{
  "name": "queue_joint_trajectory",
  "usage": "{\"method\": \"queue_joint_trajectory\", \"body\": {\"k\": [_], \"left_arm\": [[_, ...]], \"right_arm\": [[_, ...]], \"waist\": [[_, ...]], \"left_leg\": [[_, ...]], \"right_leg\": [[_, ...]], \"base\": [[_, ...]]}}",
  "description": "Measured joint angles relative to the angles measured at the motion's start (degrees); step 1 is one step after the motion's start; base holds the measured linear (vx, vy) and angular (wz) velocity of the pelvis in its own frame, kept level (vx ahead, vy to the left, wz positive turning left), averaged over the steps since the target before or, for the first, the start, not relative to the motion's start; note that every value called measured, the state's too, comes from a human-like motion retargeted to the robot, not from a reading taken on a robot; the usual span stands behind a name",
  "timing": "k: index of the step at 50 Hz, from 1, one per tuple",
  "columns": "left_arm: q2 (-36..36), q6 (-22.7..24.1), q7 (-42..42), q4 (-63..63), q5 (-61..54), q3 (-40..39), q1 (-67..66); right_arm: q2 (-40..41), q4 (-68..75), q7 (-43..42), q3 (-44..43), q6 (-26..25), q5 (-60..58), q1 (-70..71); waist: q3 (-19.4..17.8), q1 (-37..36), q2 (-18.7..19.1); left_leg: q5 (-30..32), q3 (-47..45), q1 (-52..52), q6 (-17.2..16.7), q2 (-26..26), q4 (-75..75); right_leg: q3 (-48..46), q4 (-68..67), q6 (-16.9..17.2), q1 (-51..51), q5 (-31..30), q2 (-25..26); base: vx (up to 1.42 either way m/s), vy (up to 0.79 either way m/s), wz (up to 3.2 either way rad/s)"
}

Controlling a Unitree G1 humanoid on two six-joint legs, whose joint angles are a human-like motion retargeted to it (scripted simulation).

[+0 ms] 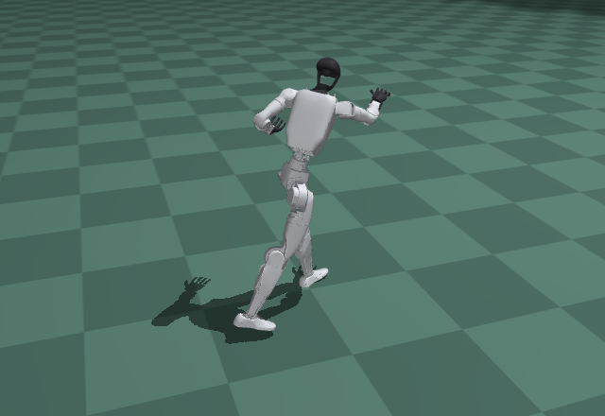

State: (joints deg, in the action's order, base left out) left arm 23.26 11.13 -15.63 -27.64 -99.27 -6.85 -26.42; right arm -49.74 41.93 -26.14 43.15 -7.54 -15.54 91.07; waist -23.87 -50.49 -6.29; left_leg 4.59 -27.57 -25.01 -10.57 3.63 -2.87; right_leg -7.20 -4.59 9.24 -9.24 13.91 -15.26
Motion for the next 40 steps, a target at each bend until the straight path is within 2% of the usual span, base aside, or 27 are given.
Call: {"method": "queue_joint_trajectory", "body": {"k": [3, 5, 7, 8, 10, 12, 15, 17, 18, 20, 22, 24, 25, 28, 30, 32, 35, 37, 40], "left_arm": [[0.86, 5.02, 11.35, -5.11, 25.10, -1.29, 13.10], [4.51, 6.32, 19.88, -6.74, 43.56, 0.79, 26.17], [10.40, 4.50, 25.96, -5.76, 59.73, 7.28, 43.03], [13.67, 3.19, 27.15, -3.99, 67.75, 11.65, 52.24], [19.70, -0.67, 29.60, 3.58, 79.96, 23.59, 73.94], [23.03, -4.96, 33.17, 21.61, 93.05, 41.11, 99.87], [20.00, -10.81, 41.08, 64.50, 117.04, 72.61, 133.15], [14.85, -12.17, 38.46, 92.72, 129.15, 86.89, 141.03], [13.44, -11.11, 34.64, 102.94, 133.65, 87.02, 141.31], [14.76, -9.25, 29.58, 110.95, 137.68, 87.06, 143.23], [20.43, -8.45, 33.05, 103.14, 135.97, 87.06, 145.17], [26.14, -8.52, 39.74, 91.40, 128.87, 87.06, 145.15], [28.24, -8.65, 43.06, 86.32, 124.12, 87.06, 144.80], [31.95, -8.17, 45.97, 77.81, 121.67, 87.06, 144.12], [33.11, -8.35, 45.97, 74.51, 123.67, 87.05, 144.01], [31.55, -8.67, 46.27, 72.53, 122.02, 86.16, 143.46], [27.49, -9.06, 46.02, 69.55, 118.16, 83.41, 142.33], [25.20, -8.53, 45.45, 67.15, 115.62, 81.89, 140.92], [23.88, -8.51, 44.10, 64.38, 114.21, 80.89, 138.71]], "right_arm": [[3.16, -24.69, -1.12, -10.82, 2.26, 0.00, -19.60], [8.18, -36.56, -1.13, -15.38, 4.66, 0.10, -33.13], [12.86, -46.13, 2.96, -18.98, 7.57, 1.61, -47.32], [15.15, -49.70, 5.64, -20.08, 9.37, 3.29, -54.14], [18.26, -53.84, 8.75, -20.11, 11.79, 7.30, -65.93], [17.25, -56.94, 9.81, -20.36, 13.84, 12.39, -76.21], [12.41, -59.46, 7.79, -21.66, 17.67, 19.82, -87.56], [7.89, -59.80, 7.77, -24.63, 19.51, 22.64, -92.96], [5.05, -59.72, 8.71, -27.69, 20.06, 23.18, -96.26], [3.18, -59.20, 10.38, -34.72, 20.95, 23.33, -103.11], [6.34, -58.39, 8.31, -42.18, 21.86, 23.19, -110.41], [10.97, -56.92, 3.93, -48.04, 21.82, 23.10, -115.32], [12.91, -55.78, 1.70, -50.29, 21.34, 22.73, -116.50], [15.84, -54.51, -0.85, -52.28, 20.32, 20.16, -116.18], [16.33, -54.29, -1.46, -51.10, 19.75, 17.93, -113.35], [15.22, -54.19, -3.15, -49.65, 18.28, 15.05, -108.80], [11.11, -54.33, -7.72, -47.64, 15.19, 9.45, -98.40], [6.31, -53.89, -11.91, -46.68, 13.67, 6.72, -87.39], [-0.44, -48.01, -17.08, -40.31, 11.92, 5.68, -62.11]], "waist": [[2.74, 5.09, -0.57], [4.64, 9.42, -1.08], [7.20, 15.07, -1.43], [8.96, 18.68, -1.11], [11.97, 26.71, -0.95], [13.90, 34.93, -0.75], [14.90, 47.33, 0.43], [14.09, 54.13, 2.61], [13.57, 56.38, 4.71], [12.62, 59.41, 6.14], [11.74, 59.53, 5.98], [11.25, 57.79, 6.14], [11.04, 56.85, 5.91], [11.09, 56.30, 3.74], [11.48, 56.51, 2.90], [11.49, 54.03, 2.60], [10.00, 46.79, 2.91], [9.28, 41.19, 3.98], [8.48, 34.89, 7.77]], "left_leg": [[-1.71, -1.95, 0.58, 1.65, 0.62, 2.14], [-3.13, -3.66, 2.04, 2.71, 1.02, 3.02], [-5.45, -5.15, 2.54, 2.69, 2.46, 5.92], [-7.98, -5.70, 1.64, 1.47, 4.58, 10.49], [-10.25, -6.57, 1.43, 0.66, 6.61, 14.26], [-11.10, -6.85, 1.44, 0.90, 7.46, 15.75], [-11.64, -6.44, 1.42, 0.81, 8.38, 16.69], [-11.48, -6.62, 2.08, -0.17, 8.67, 15.71], [-11.30, -7.04, 2.58, -0.90, 8.79, 14.89], [-10.86, -8.79, 3.98, -2.39, 8.88, 12.77], [-10.20, -11.40, 5.77, -3.39, 8.74, 10.23], [-8.37, -13.98, 7.42, -3.70, 8.07, 6.12], [-6.77, -15.25, 8.75, -3.50, 6.21, 2.31], [-8.47, -16.89, 7.56, -1.77, 3.05, 3.81], [-12.88, -16.24, 2.93, 0.63, 4.18, 12.18], [-15.43, -14.13, -0.25, 3.97, 2.12, 14.39], [-19.74, -8.27, -4.85, 9.54, -0.59, 19.78], [-21.96, -7.13, -6.75, 12.03, 0.87, 26.50], [-25.77, -8.09, -5.47, 12.77, 7.22, 36.92]], "right_leg": [[3.08, -0.96, 1.11, 1.32, -5.49, -1.02], [5.95, -1.16, 2.01, 1.63, -8.80, -1.91], [8.51, -2.06, 2.78, 2.50, -11.36, -2.23], [9.25, -2.42, 3.18, 2.70, -12.60, -1.70], [9.40, -3.55, 4.29, 3.52, -14.86, -1.34], [6.99, -4.87, 4.85, 4.33, -16.88, -1.26], [0.54, -6.42, 4.67, 4.88, -19.37, -0.89], [-3.83, -6.98, 4.20, 5.11, -20.54, -0.69], [-5.50, -7.07, 4.11, 5.30, -21.03, -0.60], [-6.54, -7.01, 4.58, 5.96, -21.54, -0.32], [-3.85, -7.53, 5.67, 6.82, -21.41, 0.63], [-0.82, -9.23, 5.76, 8.05, -21.19, 2.22], [0.21, -10.73, 5.76, 8.67, -20.83, 2.10], [-5.69, -8.30, 4.01, 5.59, -20.33, -0.97], [-11.90, -3.41, 2.92, 2.77, -19.56, -1.85], [-13.54, -0.57, 3.62, 2.15, -18.22, -3.56], [-10.89, 0.58, 5.23, 2.21, -16.72, -6.56], [-8.72, -1.36, 5.37, 2.63, -16.01, -7.58], [-6.58, -10.34, 1.77, 4.04, -15.38, -6.88]], "base": [[0.30, 0.25, -0.73], [0.27, 0.24, -0.99], [0.24, 0.22, -1.02], [0.21, 0.21, -0.93], [0.16, 0.20, -0.79], [0.10, 0.20, -0.49], [0.05, 0.19, -0.23], [0.01, 0.19, -0.33], [0.00, 0.18, -0.60], [0.01, 0.15, -0.92], [0.01, 0.07, -1.26], [0.00, 0.00, -1.27], [0.00, 0.06, -0.81], [-0.02, 0.04, -0.09], [-0.06, -0.03, 0.59], [-0.08, 0.02, 0.52], [0.00, 0.09, 0.00], [0.15, 0.14, -0.64], [0.29, 0.18, -0.80]]}}
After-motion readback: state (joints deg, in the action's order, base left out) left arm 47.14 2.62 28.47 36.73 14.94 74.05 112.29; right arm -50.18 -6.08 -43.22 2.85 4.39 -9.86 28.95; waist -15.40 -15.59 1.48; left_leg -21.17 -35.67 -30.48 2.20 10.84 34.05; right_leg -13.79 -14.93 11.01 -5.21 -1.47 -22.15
